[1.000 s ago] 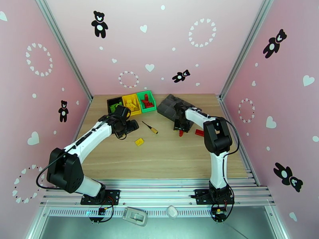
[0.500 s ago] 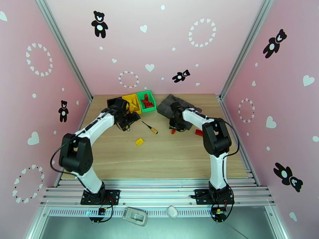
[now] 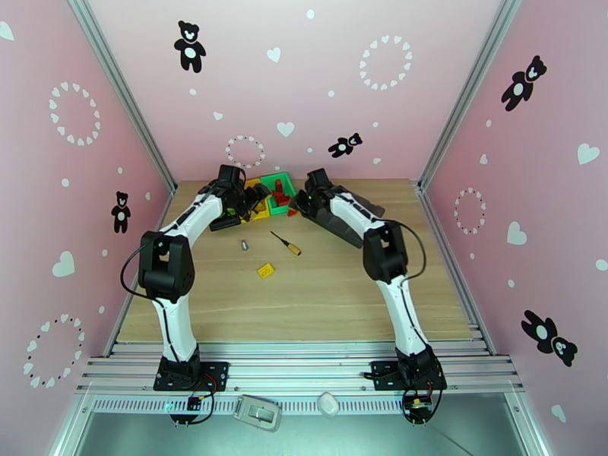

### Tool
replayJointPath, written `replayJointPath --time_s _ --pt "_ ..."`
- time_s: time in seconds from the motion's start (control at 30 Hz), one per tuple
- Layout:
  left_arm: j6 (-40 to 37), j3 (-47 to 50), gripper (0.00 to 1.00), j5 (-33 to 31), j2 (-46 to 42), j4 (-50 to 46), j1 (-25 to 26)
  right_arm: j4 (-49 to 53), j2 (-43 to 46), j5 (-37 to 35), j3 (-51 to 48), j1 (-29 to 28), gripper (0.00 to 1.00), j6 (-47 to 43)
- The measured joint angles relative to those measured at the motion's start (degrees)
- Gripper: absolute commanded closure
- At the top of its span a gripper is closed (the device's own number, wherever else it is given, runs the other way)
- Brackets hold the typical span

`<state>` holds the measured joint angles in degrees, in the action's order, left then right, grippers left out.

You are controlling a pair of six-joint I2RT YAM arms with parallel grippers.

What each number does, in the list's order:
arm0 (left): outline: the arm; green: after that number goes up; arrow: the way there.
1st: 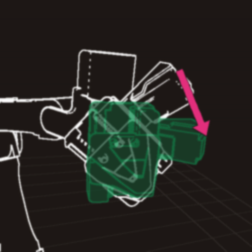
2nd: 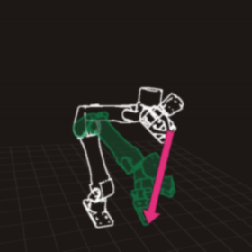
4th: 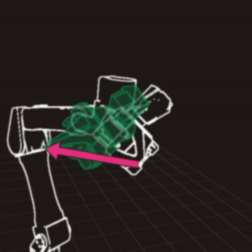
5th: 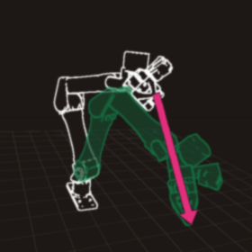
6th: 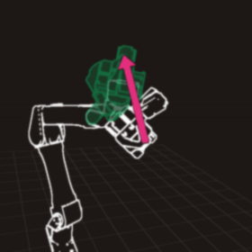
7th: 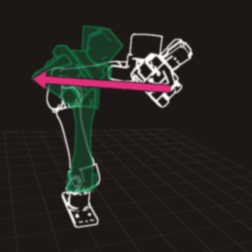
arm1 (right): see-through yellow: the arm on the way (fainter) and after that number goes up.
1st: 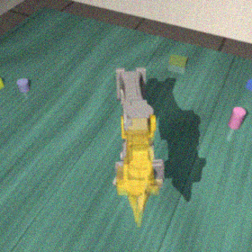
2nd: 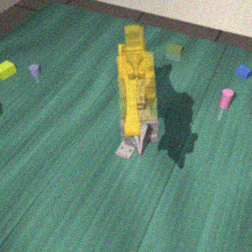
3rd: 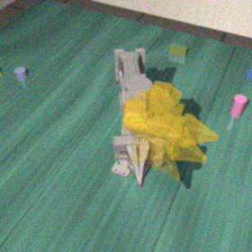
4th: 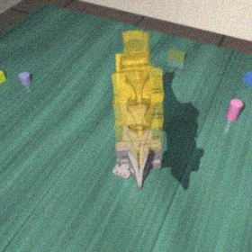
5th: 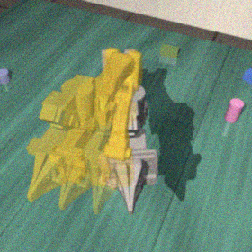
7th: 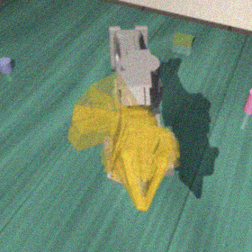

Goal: Sort the legos into containers by color

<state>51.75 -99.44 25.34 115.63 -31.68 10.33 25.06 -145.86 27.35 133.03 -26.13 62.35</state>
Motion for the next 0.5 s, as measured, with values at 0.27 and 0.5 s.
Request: replayJointPath --time_s 0.27,0.5 --pt "-0.2 -0.8 0.17 0.0 0.0 -0.7 -0.5 -10.8 -15.4 2.4 20.3 0.9 0.3 13.6" --pt "-1.8 2.1 0.16 -0.3 -1.7 -2.5 -0.5 -10.0 -13.4 4.9 17.7 1.9 0.27 9.6"
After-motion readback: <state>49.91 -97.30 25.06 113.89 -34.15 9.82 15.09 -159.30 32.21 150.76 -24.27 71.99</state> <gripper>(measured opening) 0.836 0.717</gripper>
